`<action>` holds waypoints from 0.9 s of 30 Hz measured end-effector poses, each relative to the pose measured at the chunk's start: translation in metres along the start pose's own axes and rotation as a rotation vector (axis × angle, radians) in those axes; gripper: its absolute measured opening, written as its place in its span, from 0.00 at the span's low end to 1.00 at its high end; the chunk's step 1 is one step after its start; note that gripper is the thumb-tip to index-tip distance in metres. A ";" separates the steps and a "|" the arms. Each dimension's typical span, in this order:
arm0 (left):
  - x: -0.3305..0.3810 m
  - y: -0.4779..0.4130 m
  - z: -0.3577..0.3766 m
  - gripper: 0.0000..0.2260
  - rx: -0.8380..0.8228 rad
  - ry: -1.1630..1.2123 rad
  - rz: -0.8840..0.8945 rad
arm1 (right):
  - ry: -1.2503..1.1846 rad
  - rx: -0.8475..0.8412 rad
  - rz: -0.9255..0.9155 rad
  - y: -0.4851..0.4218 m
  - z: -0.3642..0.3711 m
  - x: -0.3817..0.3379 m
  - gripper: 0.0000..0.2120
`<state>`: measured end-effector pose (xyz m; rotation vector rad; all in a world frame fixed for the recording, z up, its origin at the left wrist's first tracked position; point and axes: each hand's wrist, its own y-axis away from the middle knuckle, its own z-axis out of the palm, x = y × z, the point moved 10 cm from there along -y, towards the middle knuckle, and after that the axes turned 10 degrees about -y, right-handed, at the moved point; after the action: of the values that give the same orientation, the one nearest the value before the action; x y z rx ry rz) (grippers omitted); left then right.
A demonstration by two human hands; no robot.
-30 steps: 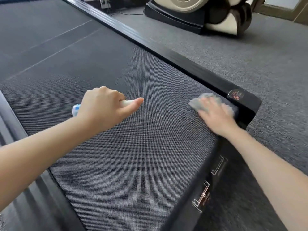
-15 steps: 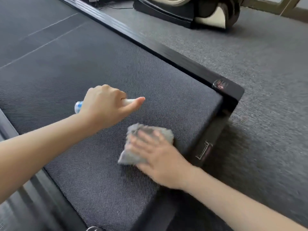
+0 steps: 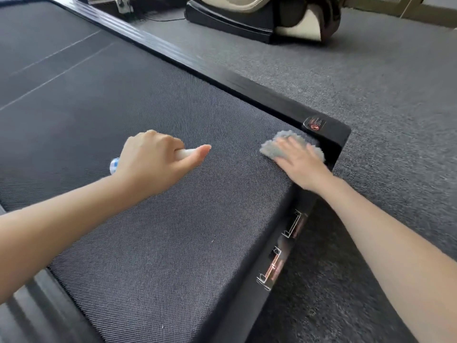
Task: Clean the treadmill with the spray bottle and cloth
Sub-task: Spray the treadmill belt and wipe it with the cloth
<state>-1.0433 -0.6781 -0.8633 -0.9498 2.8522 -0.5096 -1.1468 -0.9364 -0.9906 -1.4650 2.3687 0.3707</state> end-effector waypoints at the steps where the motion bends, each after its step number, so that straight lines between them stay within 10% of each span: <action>1: 0.003 -0.004 0.002 0.30 -0.008 -0.002 0.000 | 0.009 -0.002 0.075 -0.002 -0.006 0.014 0.26; 27: 0.139 -0.119 0.048 0.29 0.016 0.114 0.011 | -0.074 0.077 -0.442 0.106 0.063 -0.136 0.24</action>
<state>-1.0784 -0.8641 -0.8656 -0.9308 2.9470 -0.6040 -1.1767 -0.7548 -0.9870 -1.8390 1.9062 0.2126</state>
